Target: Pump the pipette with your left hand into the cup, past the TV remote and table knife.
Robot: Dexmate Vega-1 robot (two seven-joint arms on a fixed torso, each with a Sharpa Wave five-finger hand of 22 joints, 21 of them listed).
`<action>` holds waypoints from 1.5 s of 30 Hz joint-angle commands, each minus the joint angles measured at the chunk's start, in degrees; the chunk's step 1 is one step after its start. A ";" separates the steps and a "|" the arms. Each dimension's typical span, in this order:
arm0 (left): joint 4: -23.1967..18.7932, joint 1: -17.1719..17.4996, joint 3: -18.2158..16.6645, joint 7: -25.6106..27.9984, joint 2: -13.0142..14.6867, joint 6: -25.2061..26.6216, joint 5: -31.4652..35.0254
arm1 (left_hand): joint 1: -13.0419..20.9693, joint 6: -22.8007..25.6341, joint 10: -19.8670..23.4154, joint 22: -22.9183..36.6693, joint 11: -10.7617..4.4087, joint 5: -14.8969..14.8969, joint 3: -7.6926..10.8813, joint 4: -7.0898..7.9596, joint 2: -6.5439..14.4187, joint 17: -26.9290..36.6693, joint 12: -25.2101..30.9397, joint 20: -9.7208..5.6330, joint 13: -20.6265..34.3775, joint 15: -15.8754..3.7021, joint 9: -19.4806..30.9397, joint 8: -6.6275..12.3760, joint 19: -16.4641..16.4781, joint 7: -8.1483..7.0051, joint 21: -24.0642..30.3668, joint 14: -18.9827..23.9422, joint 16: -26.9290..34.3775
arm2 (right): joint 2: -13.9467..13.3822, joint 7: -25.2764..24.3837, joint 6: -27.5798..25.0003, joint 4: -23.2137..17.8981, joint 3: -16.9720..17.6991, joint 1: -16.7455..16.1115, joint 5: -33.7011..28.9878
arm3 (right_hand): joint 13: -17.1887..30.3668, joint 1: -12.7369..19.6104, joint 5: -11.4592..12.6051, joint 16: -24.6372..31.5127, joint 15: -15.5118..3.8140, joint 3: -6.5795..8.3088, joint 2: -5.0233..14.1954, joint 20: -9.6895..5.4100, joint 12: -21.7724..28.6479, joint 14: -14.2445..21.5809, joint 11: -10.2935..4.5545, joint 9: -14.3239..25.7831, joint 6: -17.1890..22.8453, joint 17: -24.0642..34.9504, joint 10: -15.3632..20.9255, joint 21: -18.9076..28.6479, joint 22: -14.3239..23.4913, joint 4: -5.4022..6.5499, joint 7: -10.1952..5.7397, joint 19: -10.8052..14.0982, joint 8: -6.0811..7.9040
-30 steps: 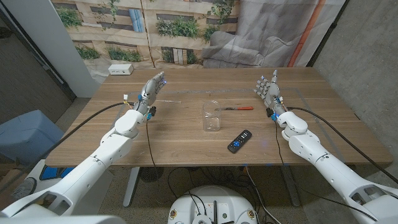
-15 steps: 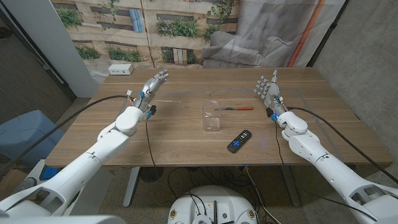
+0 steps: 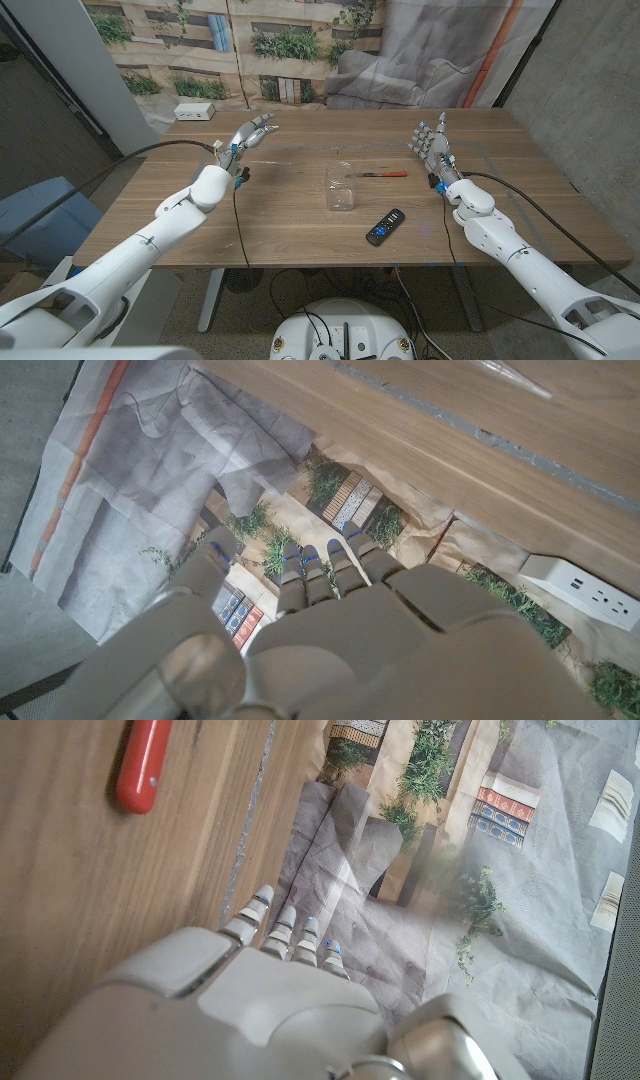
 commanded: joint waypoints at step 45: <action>-0.60 -15.67 15.10 -4.27 8.64 4.83 47.18 | 26.84 13.30 16.87 0.39 -7.84 0.01 -5.30 -0.18 -14.73 0.31 0.20 -0.04 0.56 -6.86 0.57 1.35 6.14 -10.69 -0.06 8.23 0.16 | -0.02 -0.02 -0.01 -0.04 0.01 -0.03 0.00 | 0.30 0.00 0.32 0.36 -4.81 -0.37 3.33 0.10 0.31 -0.26 -0.34 0.21 0.18 0.24 -0.23 0.21 0.30 0.03 -0.54 0.30 0.39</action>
